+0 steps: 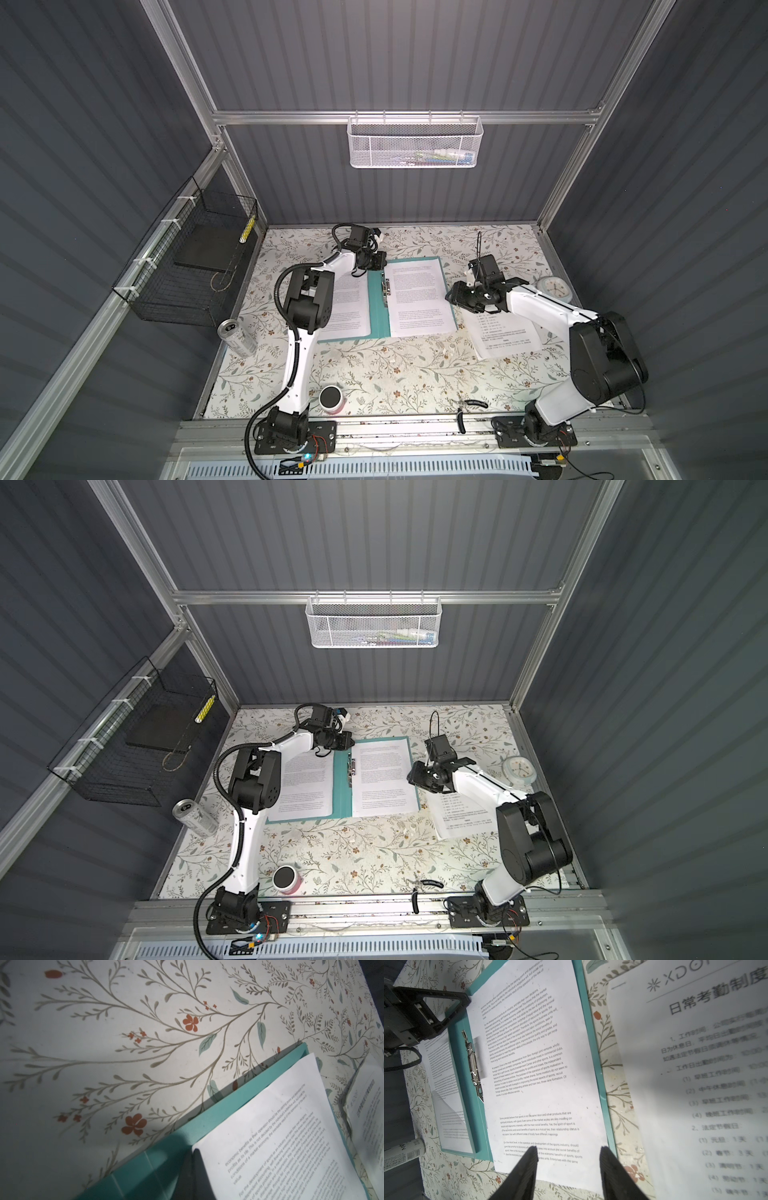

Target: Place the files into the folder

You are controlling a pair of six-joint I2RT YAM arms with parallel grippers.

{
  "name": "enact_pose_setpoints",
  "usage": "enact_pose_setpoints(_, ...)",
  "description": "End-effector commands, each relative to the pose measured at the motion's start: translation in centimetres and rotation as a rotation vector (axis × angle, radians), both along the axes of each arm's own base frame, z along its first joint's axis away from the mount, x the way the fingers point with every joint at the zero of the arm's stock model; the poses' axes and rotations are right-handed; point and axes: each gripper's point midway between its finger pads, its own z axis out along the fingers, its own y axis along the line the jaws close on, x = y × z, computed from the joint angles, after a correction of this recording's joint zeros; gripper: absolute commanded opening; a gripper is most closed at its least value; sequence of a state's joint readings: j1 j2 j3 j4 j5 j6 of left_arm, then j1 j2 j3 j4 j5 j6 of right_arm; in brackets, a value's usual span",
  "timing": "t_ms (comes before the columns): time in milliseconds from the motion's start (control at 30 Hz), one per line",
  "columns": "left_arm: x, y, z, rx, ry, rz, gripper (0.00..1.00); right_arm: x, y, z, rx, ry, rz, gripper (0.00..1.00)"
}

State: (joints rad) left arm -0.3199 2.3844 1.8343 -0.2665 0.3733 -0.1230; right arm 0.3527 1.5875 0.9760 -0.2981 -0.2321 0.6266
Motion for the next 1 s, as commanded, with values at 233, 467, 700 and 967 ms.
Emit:
enact_pose_setpoints(233, 1.5, 0.0, 1.5, -0.011, -0.048, 0.04, 0.0, -0.5, 0.0, -1.1, -0.01, 0.028, 0.003, 0.51)
enact_pose_setpoints(467, 1.4, -0.4, 1.5, -0.027, -0.037, 0.027, 0.0, -0.4, 0.1, -1.3, -0.007, 0.028, 0.004, 0.51)
enact_pose_setpoints(700, 1.6, -0.3, 1.5, -0.024, -0.038, 0.035, 0.0, -0.5, 0.2, -1.4, -0.005, 0.032, 0.007, 0.51)
enact_pose_setpoints(967, 1.9, 1.0, 2.0, 0.036, -0.059, 0.09, 0.31, -0.3, -0.1, -0.8, -0.019, 0.019, 0.006, 0.52)
